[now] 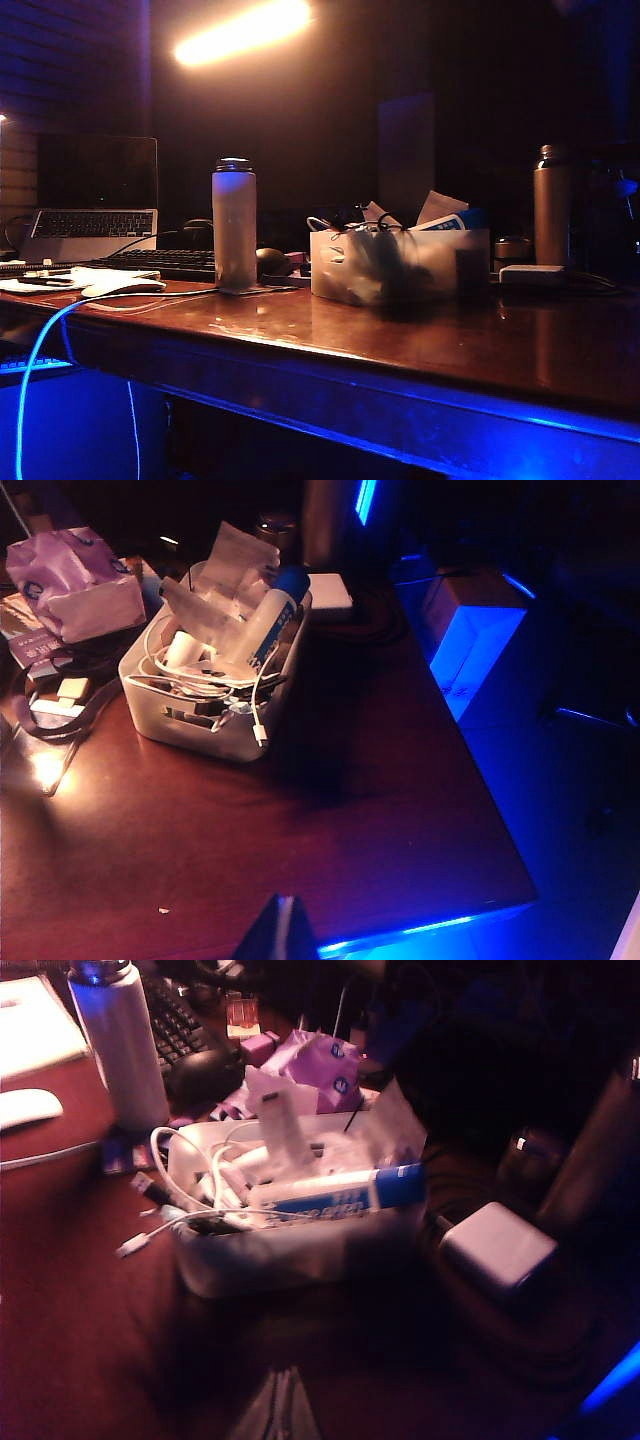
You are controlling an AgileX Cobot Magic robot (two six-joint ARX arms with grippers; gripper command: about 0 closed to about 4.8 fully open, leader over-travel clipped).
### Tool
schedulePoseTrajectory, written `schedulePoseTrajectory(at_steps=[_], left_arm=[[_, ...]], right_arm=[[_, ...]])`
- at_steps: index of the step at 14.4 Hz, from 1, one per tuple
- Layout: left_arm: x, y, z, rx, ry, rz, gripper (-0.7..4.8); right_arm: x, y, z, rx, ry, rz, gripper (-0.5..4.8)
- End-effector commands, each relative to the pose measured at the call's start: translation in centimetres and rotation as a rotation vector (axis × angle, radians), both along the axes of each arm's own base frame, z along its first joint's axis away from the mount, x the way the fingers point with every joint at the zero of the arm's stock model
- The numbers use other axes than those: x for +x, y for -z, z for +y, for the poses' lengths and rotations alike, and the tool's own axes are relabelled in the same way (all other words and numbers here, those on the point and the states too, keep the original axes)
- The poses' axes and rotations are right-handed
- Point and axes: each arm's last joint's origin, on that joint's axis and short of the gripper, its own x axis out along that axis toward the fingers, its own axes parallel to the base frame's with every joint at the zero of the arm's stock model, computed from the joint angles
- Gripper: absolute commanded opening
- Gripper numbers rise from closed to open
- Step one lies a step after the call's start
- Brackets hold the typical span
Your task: Pick up the liquid glue and place it into the translucent box.
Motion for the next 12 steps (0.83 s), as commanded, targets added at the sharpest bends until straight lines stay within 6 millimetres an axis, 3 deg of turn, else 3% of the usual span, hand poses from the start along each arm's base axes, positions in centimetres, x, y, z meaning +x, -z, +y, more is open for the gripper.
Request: schedulePoseTrajectory(at_steps=[1,6,9,12], left_arm=[[-0.2,-0.3,0.0,-0.006,0.010,-0.017,-0.05],[-0.4,-0.1,0.1,0.006,0.011,0.010,-0.05],[-0.5,0.0,0.1,0.009,0.011,0.017,-0.05],[-0.4,0.0,0.1,0.017,-0.001,0.015,-0.05]], right_arm=[[-1.9,2.9,-0.4,0.099,-0.001,-0.120,-0.05],[-3.6,10.9,-0.9,0.067,0.005,0.010,-0.05],[-4.5,15.2,-1.1,0.146,0.033,0.066,-0.05],[-6.0,15.7,-1.6,0.175,0.044,-0.019,-0.05]])
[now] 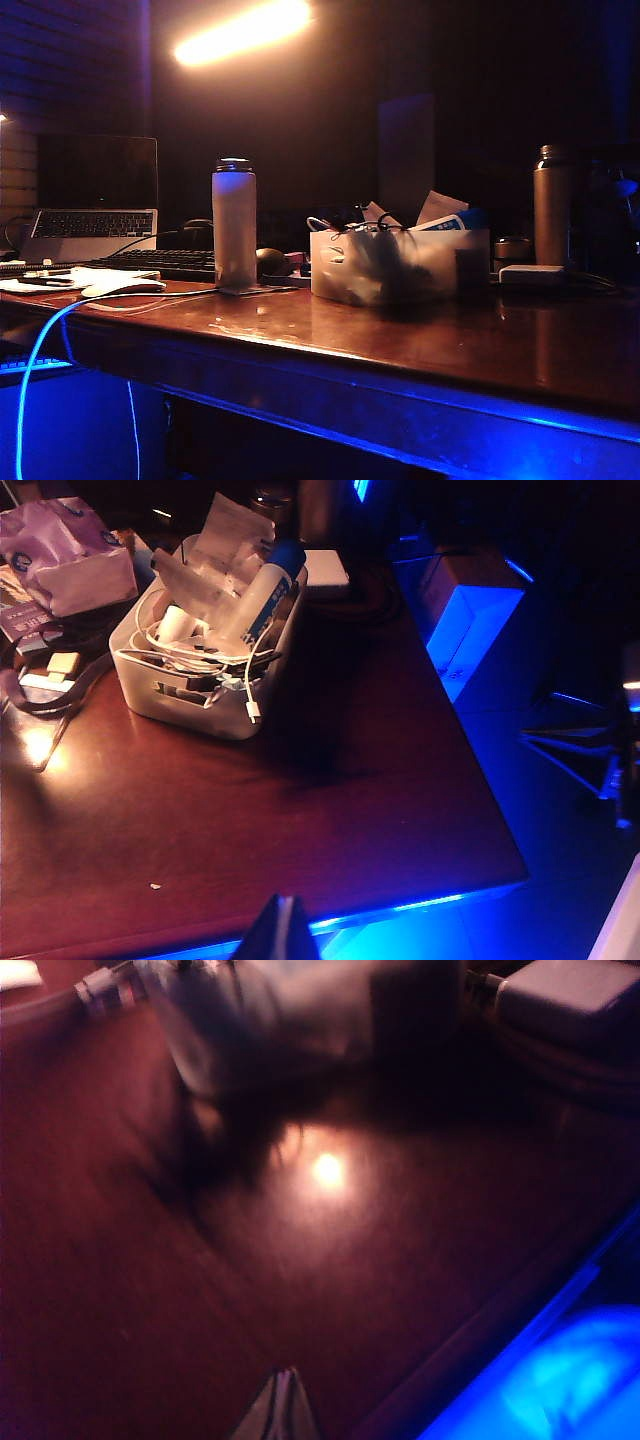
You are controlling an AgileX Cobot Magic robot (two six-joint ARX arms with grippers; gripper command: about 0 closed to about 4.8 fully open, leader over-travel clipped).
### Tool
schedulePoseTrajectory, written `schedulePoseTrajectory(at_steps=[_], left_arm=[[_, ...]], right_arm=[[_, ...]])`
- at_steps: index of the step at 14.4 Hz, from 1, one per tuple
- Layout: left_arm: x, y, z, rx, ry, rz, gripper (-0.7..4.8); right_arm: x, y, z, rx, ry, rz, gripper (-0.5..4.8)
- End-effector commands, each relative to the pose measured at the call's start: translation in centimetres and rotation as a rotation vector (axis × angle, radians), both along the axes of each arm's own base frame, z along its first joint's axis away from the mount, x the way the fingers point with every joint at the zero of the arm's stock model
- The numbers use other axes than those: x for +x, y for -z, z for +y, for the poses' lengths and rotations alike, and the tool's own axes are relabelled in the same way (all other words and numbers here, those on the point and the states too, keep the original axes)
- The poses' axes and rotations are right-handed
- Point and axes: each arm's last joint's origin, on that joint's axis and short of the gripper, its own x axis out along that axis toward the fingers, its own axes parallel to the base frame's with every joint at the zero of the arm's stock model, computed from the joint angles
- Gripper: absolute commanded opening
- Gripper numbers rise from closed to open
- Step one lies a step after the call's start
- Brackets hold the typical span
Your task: Pick up the liquid glue and place it into the translucent box.
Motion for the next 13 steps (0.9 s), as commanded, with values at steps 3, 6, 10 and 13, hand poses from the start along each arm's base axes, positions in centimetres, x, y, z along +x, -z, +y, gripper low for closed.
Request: schedulePoseTrajectory(at_steps=[3,6,10,13], left_arm=[[-0.1,-0.3,0.1,0.039,-0.019,-0.051,-0.05],[-0.1,-0.3,0.1,0.046,-0.021,-0.058,-0.05],[-0.1,-0.2,0.1,0.045,-0.015,-0.055,-0.05],[0.0,-0.4,0.0,0.038,-0.016,-0.075,-0.05]], right_arm=[[-2.3,0.7,-0.7,0.038,0.025,-0.177,-0.05],[-3.5,1.8,-1.1,0.026,0.047,-0.205,-0.05],[-3.5,2.9,-1.2,-0.005,0.093,-0.140,-0.05],[-3.5,2.9,-1.2,-0.003,0.090,-0.144,0.00]])
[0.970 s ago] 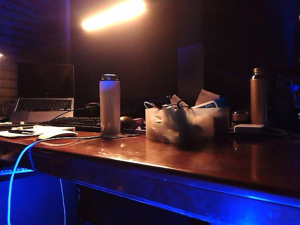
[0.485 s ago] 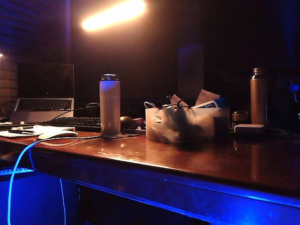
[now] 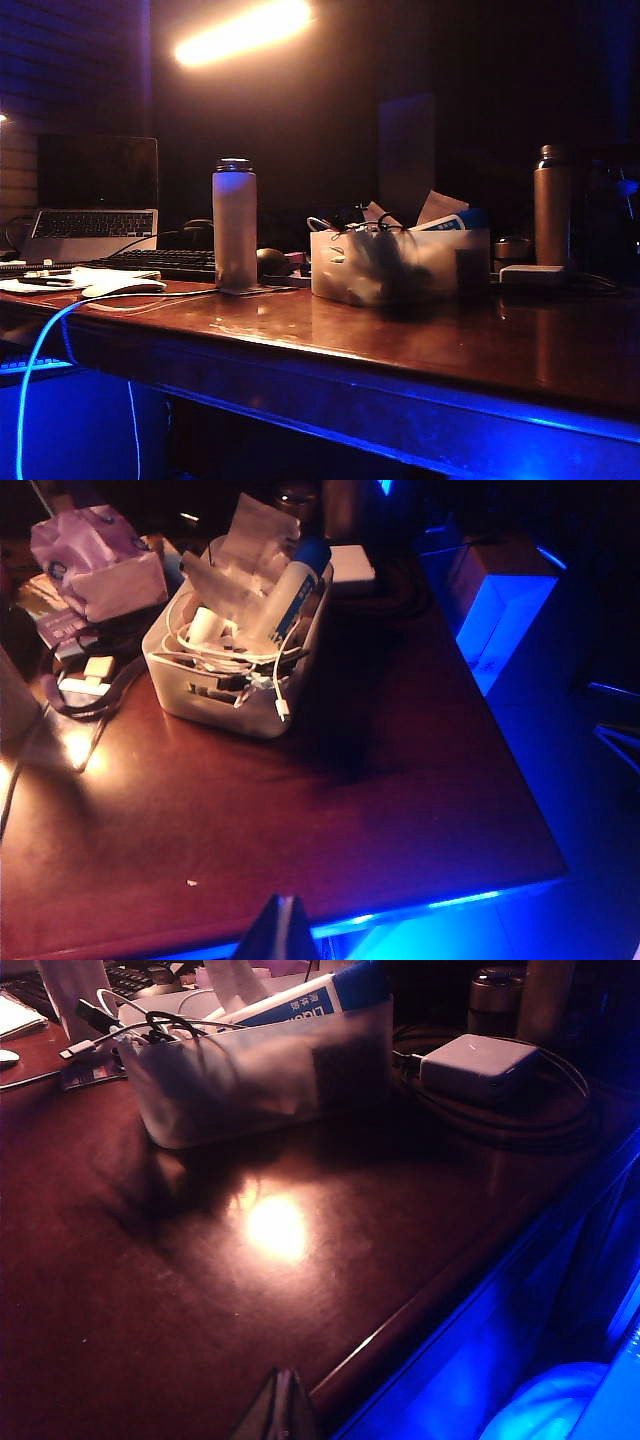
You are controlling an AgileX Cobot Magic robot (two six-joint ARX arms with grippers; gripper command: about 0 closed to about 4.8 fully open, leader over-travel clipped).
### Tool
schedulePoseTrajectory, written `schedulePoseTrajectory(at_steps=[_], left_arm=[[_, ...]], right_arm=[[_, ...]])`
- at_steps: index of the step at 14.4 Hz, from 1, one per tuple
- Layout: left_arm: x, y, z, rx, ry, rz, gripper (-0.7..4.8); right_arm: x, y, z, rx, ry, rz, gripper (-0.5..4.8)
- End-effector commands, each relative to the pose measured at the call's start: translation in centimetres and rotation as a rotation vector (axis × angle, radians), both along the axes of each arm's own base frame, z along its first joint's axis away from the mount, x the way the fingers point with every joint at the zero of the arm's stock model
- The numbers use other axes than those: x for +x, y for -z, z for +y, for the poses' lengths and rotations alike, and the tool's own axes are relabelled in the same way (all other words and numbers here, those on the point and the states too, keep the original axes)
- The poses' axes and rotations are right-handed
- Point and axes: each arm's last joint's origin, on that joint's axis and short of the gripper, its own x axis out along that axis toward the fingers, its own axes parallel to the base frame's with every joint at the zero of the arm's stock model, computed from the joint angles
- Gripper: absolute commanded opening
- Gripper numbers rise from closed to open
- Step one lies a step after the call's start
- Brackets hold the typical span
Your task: Pick up the liquid glue and place it into the translucent box.
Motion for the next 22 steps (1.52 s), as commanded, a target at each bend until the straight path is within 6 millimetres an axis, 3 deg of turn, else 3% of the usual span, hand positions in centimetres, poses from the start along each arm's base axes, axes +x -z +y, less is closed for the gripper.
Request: schedulePoseTrajectory(at_steps=[1,8,10,13,17,19,22], left_arm=[[0.0,-0.4,0.0,-0.011,0.006,-0.034,-0.05],[0.0,-0.4,0.0,-0.011,0.005,-0.033,-0.05],[0.3,-0.7,0.0,0.022,-0.014,-0.104,-0.05],[0.8,-1.2,0.6,0.100,-0.245,-0.199,-0.05],[0.7,-2.1,3.3,-0.009,-0.403,-0.263,-0.05],[0.1,-1.0,4.6,-0.029,-0.464,-0.322,-0.05],[-1.7,2.8,6.0,-0.095,-0.543,-0.394,-0.05]], right_arm=[[0.0,0.2,0.0,-0.004,0.000,0.009,0.00],[0.0,0.2,0.0,-0.004,0.000,0.009,0.00],[0.0,0.2,0.0,-0.004,0.000,0.009,0.00],[0.0,0.2,0.0,-0.004,0.000,0.009,0.00],[0.0,0.2,0.0,-0.004,0.000,0.008,0.00],[0.0,0.2,0.0,-0.004,-0.001,0.008,0.00],[0.0,0.2,0.0,-0.004,-0.002,0.008,0.00]])
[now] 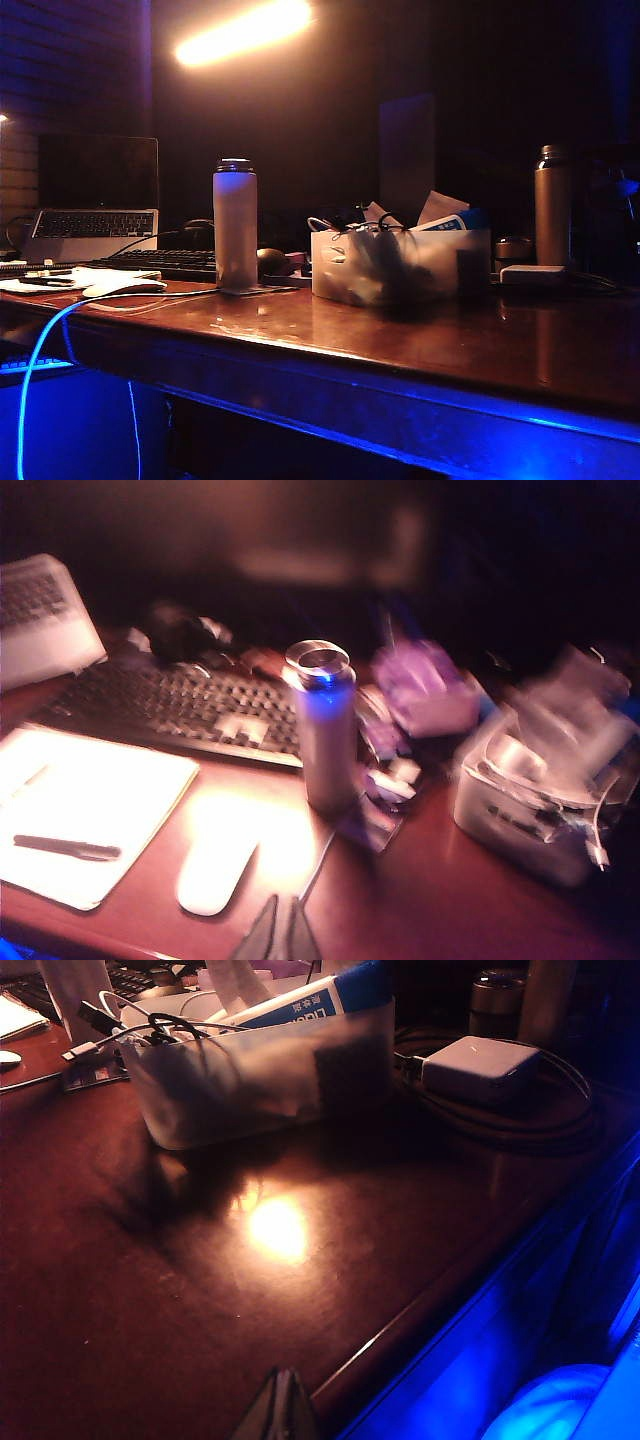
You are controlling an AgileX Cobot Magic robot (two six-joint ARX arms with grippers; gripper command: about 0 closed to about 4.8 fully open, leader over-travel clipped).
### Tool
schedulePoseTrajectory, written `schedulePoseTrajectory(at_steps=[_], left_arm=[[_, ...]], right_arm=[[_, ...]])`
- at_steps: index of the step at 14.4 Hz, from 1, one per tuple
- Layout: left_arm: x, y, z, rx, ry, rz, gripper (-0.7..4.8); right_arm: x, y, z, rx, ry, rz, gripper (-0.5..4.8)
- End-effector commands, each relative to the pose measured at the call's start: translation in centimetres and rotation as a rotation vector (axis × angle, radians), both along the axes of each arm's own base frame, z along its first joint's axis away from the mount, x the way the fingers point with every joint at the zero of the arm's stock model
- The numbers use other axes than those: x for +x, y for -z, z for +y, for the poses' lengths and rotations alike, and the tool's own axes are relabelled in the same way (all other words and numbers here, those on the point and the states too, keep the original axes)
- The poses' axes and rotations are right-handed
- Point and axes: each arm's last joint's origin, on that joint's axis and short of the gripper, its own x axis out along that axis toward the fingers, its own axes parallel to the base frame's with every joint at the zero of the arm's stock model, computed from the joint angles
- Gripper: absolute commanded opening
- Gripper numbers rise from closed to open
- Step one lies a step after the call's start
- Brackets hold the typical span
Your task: Pick up the liquid glue and place it into the translucent box.
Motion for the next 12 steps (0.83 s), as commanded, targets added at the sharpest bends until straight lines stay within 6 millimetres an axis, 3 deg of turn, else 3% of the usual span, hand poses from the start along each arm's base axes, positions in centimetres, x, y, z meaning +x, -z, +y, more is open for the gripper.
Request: schedulePoseTrajectory(at_steps=[1,7,12], left_arm=[[-1.5,2.3,1.0,-0.060,-0.047,-0.060,-0.05],[-6.4,11.6,3.0,-0.108,-0.210,-0.160,-0.05],[-7.9,18.2,3.0,-0.121,-0.238,-0.129,-0.05]], right_arm=[[0.0,0.2,0.0,-0.004,-0.001,0.010,0.00],[0.0,0.2,0.0,-0.004,-0.001,0.010,0.00],[0.0,0.2,0.0,-0.004,-0.001,0.010,0.00]])
